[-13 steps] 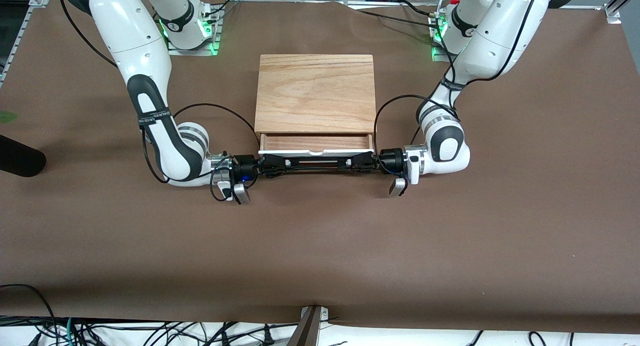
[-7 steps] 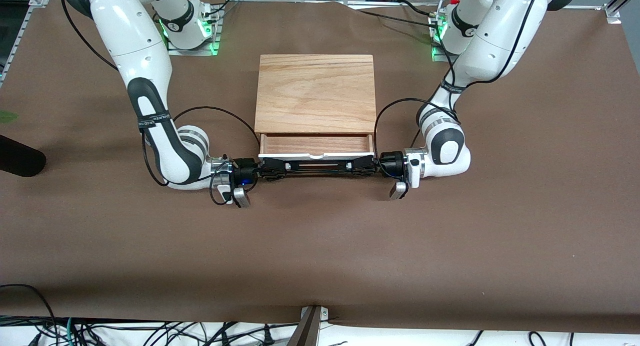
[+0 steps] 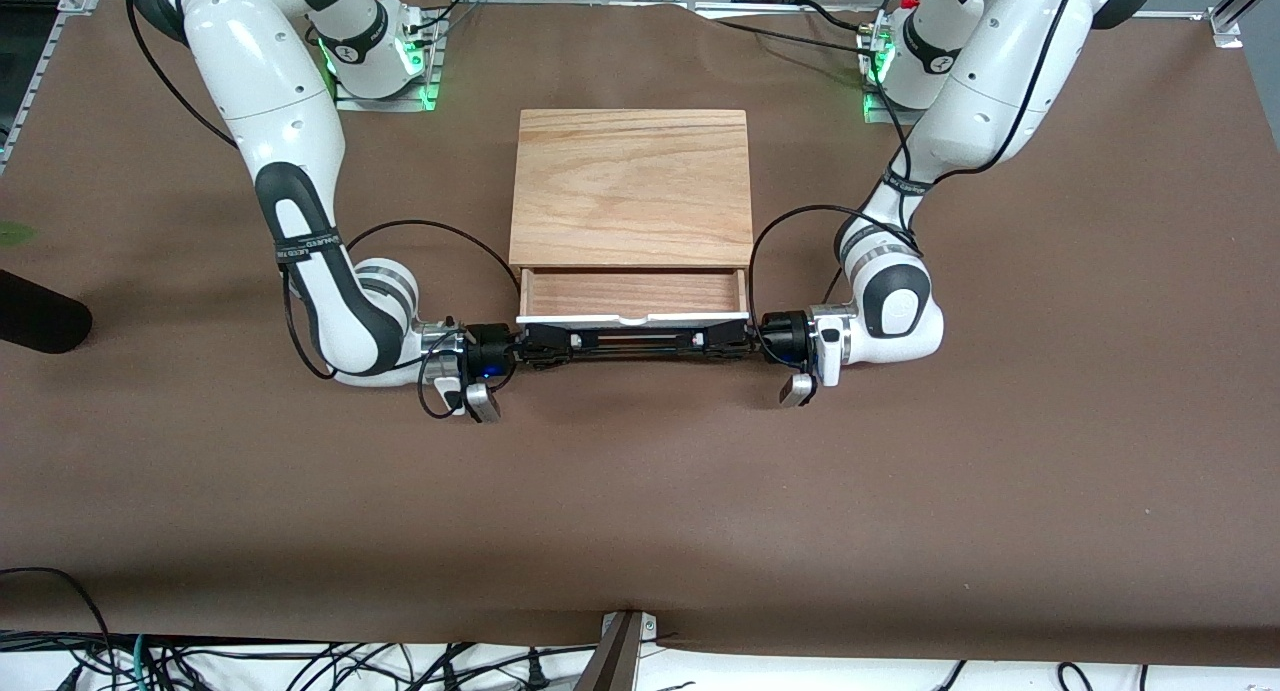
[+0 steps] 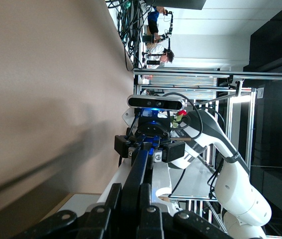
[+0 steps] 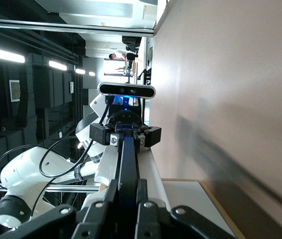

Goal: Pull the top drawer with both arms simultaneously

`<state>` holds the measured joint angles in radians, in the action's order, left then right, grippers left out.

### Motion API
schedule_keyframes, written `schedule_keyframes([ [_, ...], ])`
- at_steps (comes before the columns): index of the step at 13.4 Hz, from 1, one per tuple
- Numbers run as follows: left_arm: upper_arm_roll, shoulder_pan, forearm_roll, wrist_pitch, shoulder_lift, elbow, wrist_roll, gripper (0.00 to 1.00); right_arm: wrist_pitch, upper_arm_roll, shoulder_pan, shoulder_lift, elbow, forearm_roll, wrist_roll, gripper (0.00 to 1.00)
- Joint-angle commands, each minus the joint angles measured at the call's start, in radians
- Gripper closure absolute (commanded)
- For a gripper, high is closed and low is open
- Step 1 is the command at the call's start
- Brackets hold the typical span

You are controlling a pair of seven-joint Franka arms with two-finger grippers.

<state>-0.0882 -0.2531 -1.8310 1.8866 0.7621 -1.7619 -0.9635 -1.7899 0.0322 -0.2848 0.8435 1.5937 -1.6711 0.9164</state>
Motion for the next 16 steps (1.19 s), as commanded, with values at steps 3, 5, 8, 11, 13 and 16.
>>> schedule_keyframes([
  [3,0.053,0.012,0.052,0.008,0.014,0.035,0.103,1.00,-0.011,-0.002,0.064,0.020,-0.136,-0.081,-0.108,1.00],
  [5,0.058,0.012,0.053,0.006,0.019,0.045,0.114,1.00,-0.013,-0.002,0.065,0.029,-0.150,-0.081,-0.108,1.00],
  [8,0.059,0.012,0.053,0.006,0.019,0.047,0.115,1.00,-0.014,-0.002,0.065,0.029,-0.155,-0.081,-0.108,1.00],
  [11,0.059,0.014,0.056,0.006,0.017,0.050,0.143,1.00,-0.009,-0.002,0.067,0.029,-0.155,-0.081,-0.108,1.00],
  [13,0.059,0.014,0.058,0.008,0.014,0.050,0.164,1.00,-0.009,-0.002,0.067,0.029,-0.155,-0.081,-0.108,1.00],
  [16,0.059,0.014,0.058,0.008,0.011,0.052,0.178,1.00,-0.008,-0.002,0.067,0.028,-0.155,-0.081,-0.108,1.00],
])
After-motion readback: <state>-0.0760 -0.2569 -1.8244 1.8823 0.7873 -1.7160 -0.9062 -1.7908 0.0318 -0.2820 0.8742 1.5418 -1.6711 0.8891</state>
